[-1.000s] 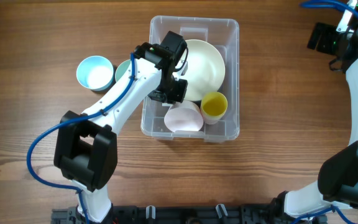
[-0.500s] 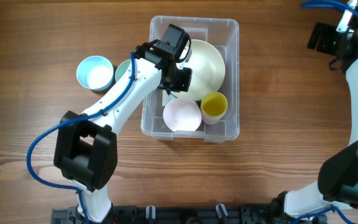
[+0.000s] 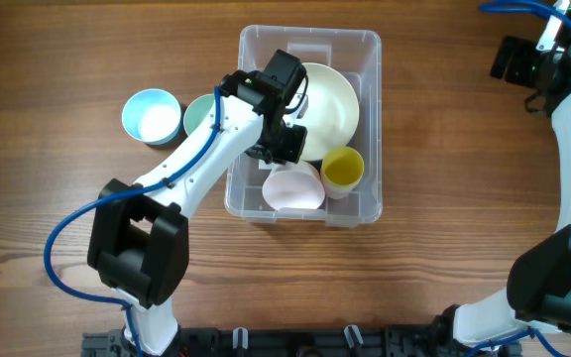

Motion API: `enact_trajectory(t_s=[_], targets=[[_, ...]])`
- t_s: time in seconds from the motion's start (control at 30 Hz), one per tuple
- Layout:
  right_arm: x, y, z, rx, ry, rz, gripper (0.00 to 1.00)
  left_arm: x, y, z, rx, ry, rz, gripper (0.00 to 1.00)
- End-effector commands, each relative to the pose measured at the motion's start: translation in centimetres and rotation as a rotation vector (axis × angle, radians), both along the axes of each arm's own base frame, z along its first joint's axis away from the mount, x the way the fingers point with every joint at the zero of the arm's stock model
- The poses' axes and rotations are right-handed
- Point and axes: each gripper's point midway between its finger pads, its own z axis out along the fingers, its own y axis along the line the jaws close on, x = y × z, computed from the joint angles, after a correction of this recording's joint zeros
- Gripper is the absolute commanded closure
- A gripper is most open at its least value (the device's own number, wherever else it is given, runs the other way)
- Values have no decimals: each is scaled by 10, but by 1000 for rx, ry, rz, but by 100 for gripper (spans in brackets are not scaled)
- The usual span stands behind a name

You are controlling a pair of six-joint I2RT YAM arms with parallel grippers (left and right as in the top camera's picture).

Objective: Pack container

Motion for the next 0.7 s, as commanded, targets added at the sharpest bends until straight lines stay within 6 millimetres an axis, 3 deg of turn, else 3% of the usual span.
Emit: enact_trajectory(t_s=[0.0, 0.13, 0.23, 0.37, 0.57, 0.67], targets=[[0, 3, -5, 3, 9, 9, 0, 12, 5, 15, 20, -84, -14, 96], [0, 3, -5, 3, 9, 9, 0, 21, 10, 20, 25, -116, 7, 96], [0, 3, -5, 2, 9, 9, 0, 26, 9, 27, 14, -134, 11, 76], [0, 3, -5, 2, 9, 10, 0, 28, 8, 30, 8, -145, 11, 69], [0, 3, -5, 3, 9, 9, 0, 33, 16, 32, 55, -180, 24, 71], [0, 3, -5, 2, 9, 10, 0, 40, 26, 43, 103, -237, 41, 75]])
